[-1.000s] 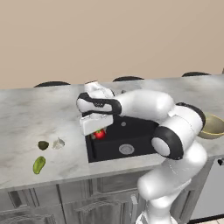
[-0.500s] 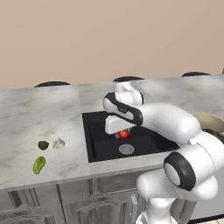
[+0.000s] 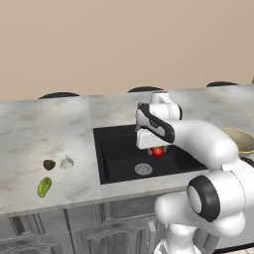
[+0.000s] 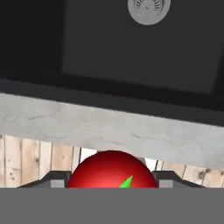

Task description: There is a mixed pile of frozen fruits and vegetables on the counter. Locate all the frozen vegetables and place the items in a bowl on the counter. Take all the frozen fruits and defrost them in a running sink.

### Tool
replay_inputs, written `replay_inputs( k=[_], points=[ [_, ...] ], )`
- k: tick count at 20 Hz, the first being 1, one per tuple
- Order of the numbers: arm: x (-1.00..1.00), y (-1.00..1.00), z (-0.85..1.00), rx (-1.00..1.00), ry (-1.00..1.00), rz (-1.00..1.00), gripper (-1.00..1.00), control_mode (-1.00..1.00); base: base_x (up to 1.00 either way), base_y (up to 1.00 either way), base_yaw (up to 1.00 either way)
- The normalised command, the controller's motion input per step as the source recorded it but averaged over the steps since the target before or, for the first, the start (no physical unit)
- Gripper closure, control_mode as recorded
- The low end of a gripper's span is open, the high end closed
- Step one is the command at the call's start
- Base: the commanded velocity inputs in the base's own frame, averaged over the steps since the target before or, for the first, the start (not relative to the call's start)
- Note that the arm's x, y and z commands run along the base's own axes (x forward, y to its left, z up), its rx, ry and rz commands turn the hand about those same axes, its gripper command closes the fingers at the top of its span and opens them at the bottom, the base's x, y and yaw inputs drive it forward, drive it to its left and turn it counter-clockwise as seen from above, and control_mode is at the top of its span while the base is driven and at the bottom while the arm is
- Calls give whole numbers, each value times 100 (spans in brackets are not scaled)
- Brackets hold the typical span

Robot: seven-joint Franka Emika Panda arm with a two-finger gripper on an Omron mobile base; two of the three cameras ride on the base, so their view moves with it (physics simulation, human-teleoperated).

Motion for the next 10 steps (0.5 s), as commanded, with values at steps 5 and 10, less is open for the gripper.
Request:
replay_inputs(
  k=[5,10],
  points=[
    [0,-58,24,-15,2,-20,100,-100,0,0,0],
    [0,-61,19,-24,-8,-13,100,-100,0,0,0]
  ],
)
